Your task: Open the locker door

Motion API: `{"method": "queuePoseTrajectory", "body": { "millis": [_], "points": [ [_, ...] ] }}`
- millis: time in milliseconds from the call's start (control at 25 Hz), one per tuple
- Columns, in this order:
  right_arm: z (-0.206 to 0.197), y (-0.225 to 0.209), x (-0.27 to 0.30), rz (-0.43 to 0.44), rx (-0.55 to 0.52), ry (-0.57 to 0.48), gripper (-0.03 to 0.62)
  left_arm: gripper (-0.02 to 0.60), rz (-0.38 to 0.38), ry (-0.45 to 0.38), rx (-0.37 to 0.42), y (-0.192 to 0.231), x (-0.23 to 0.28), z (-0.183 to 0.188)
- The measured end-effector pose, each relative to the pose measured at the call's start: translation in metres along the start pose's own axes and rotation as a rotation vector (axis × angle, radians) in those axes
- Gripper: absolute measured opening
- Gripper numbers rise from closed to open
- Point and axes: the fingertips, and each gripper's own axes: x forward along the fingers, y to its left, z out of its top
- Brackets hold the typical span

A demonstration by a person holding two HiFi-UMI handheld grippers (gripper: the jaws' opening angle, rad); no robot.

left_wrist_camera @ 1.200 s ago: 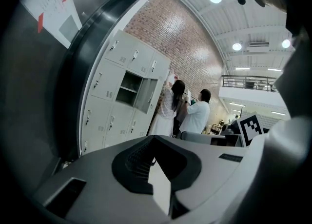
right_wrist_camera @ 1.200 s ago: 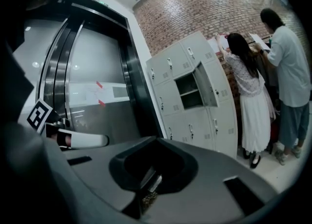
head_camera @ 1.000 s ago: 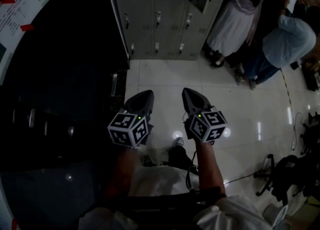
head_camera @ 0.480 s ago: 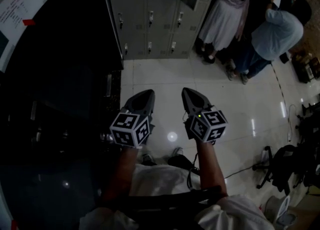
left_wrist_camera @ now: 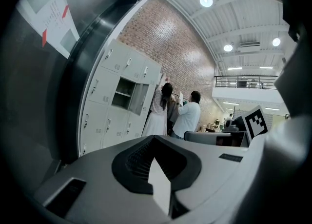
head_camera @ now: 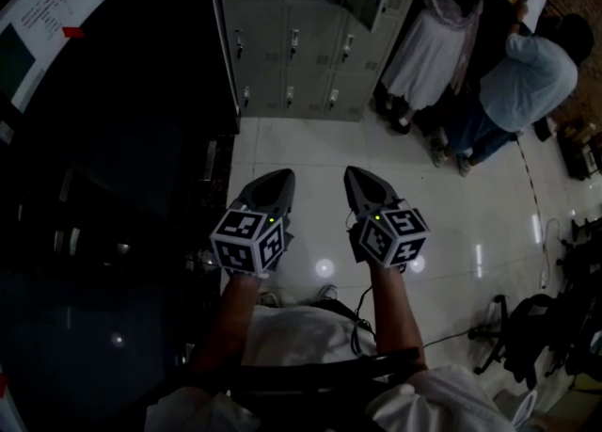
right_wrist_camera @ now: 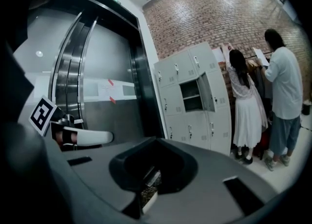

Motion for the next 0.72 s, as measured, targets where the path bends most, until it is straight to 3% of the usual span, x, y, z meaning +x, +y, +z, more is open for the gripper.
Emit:
{"method": "queuePoseTrajectory", "body": {
  "millis": [720],
  "points": [
    [0.002, -0.012, -0.023, 0.018, 0.004, -0.016, 0.003, -0.006, 0.014, -0.005, 0.006, -0.027, 0.002, -0.003]
  ]
}}
